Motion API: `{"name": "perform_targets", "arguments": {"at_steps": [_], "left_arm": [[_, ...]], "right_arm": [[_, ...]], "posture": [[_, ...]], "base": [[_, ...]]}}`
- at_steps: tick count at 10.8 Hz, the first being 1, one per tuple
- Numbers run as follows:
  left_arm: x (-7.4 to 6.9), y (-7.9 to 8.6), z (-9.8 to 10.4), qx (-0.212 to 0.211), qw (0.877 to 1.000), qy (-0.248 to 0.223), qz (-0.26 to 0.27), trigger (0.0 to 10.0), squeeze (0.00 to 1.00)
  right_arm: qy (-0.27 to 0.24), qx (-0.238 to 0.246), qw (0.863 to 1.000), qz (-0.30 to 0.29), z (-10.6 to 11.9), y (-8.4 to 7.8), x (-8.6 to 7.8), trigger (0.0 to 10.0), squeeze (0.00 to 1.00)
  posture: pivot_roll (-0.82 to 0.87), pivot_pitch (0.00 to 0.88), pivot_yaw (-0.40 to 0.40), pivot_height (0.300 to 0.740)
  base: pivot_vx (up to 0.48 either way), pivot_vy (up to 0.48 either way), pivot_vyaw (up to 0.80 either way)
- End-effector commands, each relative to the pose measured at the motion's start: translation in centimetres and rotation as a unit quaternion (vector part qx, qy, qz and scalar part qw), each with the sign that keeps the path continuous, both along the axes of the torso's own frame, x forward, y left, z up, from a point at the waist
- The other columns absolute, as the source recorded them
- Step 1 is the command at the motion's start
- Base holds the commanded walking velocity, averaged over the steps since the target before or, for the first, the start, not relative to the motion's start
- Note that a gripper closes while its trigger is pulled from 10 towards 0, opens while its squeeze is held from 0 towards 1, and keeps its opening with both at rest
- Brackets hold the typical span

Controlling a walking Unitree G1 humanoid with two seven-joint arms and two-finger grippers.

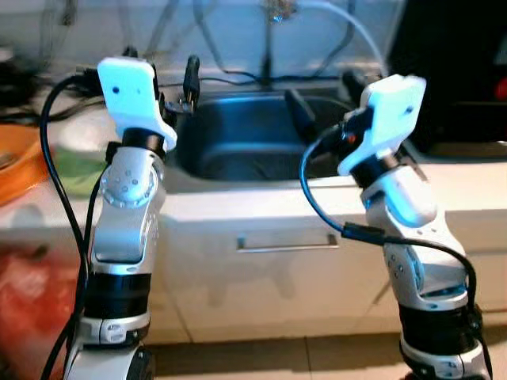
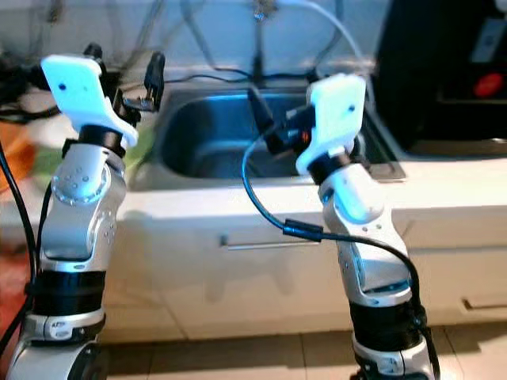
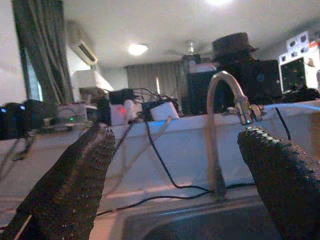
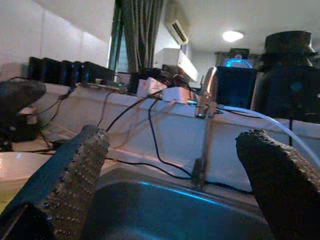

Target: Kitchen organization

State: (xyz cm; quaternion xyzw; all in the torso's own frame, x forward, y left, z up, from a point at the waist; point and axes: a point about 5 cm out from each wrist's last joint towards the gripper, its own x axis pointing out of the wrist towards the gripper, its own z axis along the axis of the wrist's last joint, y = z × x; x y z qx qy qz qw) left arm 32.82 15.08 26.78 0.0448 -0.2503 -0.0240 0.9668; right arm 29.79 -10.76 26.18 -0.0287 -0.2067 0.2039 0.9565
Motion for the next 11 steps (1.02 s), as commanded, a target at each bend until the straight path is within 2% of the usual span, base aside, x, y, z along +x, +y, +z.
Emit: {"name": "perform_targets", "arguments": {"at_steps": [1,11], "left_arm": [[-0.09,0.04,0.59,0.002,1.0,-0.012,0.003,10.0,0.0],[0.14,0.53,0.41,-0.002,1.0,-0.011,0.007,10.0,0.0]], "right_arm": [[-0.013,-0.001,1.0,0.001,0.62,0.09,-0.13,10.0,0.0],[-0.006,-0.012,1.0,0.005,0.2,0.27,-0.11,10.0,0.0]], "posture": [[-0.01,0.0,0.039,0.74],[-0.01,0.0,0.034,0.74]], "base": [[0.341,0.0,0.0],[0.39,0.0,0.0]]}}
